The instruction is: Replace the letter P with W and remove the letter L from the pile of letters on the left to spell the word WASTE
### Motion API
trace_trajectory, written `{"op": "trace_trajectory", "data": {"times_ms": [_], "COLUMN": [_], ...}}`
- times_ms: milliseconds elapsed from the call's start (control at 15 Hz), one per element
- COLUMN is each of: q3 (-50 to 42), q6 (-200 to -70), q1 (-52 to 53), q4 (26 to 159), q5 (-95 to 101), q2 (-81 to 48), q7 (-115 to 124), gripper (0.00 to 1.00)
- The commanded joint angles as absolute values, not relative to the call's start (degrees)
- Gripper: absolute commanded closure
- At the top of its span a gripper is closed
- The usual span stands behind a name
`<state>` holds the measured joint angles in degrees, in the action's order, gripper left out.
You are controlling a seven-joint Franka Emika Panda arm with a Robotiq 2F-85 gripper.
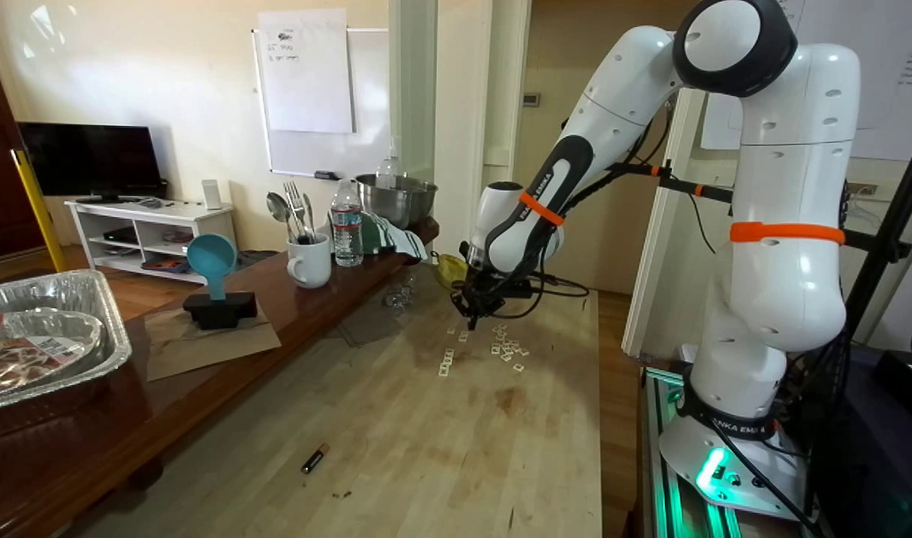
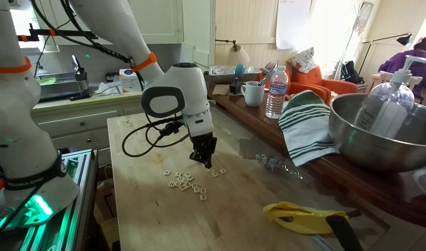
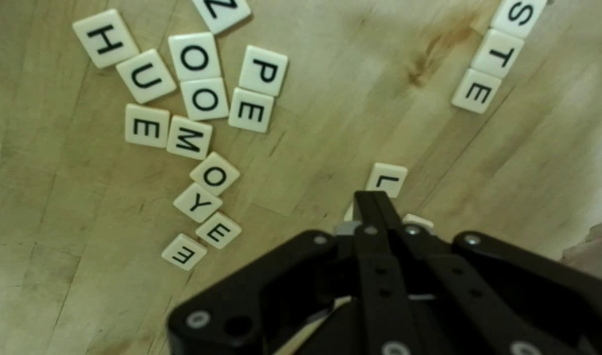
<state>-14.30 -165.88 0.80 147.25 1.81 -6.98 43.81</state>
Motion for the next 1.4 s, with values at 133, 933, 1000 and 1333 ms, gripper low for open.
{"op": "trace_trajectory", "data": {"times_ms": [133, 933, 1000, 1333], "q3": [-12.8, -12.3, -11.5, -7.7], "q6": [-168.9, -171.6, -171.5, -169.5], "q1": [0.3, 1.1, 0.6, 0.4], "q4": [146.8, 146.6, 146.7, 147.0], "q5": [1.1, -0.6, -1.6, -4.8], "q2": [-8.6, -11.1, -10.9, -9.8], "q7": [44.3, 42.6, 41.7, 35.4], "gripper": [1.00, 1.00, 1.00, 1.00]}}
